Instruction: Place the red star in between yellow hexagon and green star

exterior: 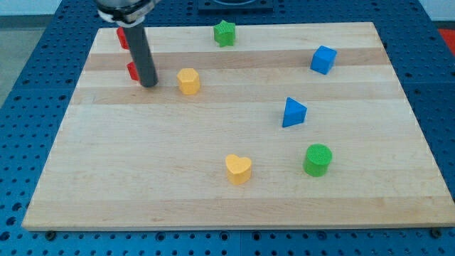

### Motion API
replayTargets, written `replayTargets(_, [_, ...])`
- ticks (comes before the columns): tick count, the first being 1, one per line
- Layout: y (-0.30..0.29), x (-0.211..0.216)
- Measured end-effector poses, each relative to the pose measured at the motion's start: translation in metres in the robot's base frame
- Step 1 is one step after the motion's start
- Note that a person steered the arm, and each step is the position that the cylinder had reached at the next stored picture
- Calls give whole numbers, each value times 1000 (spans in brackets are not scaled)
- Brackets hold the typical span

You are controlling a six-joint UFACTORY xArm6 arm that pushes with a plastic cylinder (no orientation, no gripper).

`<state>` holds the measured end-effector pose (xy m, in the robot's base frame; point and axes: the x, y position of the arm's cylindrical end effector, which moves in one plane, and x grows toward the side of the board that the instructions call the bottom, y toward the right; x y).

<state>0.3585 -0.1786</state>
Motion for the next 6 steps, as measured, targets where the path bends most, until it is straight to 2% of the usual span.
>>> replayTargets(2, [-109, 17])
replayTargets(3, [-99, -9])
replayTargets(4, [-42, -28])
replayTargets(5, [46, -29])
replayTargets(6, [107, -34])
